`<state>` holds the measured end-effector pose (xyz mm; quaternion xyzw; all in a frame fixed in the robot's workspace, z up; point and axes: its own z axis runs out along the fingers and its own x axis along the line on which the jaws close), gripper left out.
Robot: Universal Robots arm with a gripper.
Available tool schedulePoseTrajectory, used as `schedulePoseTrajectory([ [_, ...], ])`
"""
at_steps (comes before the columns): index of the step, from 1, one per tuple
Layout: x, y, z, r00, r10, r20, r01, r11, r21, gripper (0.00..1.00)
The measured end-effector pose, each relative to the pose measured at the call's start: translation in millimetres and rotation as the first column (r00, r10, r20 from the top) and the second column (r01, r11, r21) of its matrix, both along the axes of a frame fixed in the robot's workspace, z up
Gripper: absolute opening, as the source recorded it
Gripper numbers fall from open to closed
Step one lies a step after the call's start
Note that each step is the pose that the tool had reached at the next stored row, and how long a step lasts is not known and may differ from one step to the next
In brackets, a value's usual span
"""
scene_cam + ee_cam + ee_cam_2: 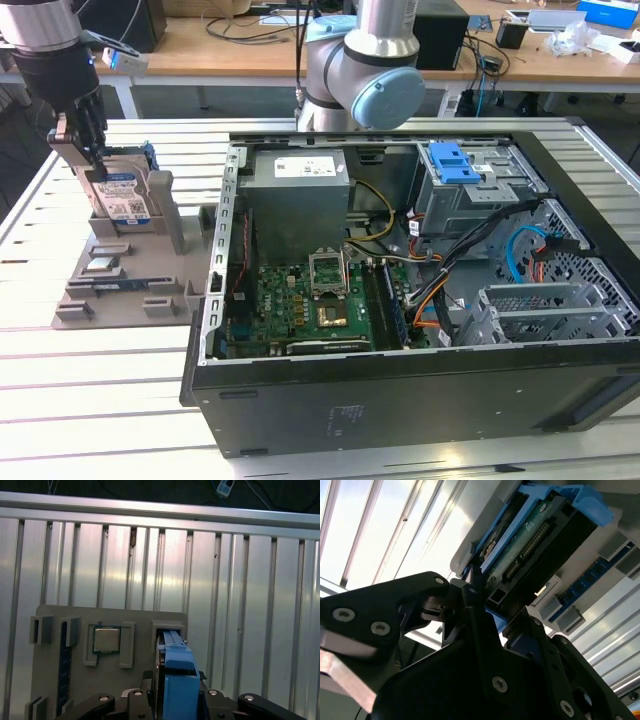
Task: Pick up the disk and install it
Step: 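Pick up the disk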
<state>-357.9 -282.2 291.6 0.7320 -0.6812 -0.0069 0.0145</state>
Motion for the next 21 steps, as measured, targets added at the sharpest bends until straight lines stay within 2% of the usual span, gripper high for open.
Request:
schedulePoseTrajectory([
  [3, 0.0, 0.0, -0.1, 1.0, 0.0, 0.0, 0.0, 1.0, 0.0002, 0.37],
  [17, 0.1, 0.0, -0.5, 1.0, 0.0, 0.0004, 0.0, 1.0, 0.0001, 0.37],
  [21, 0.0, 0.0, 8.9, 1.0, 0.0, 0.0002, 0.0, 1.0, 0.0, 0.37],
])
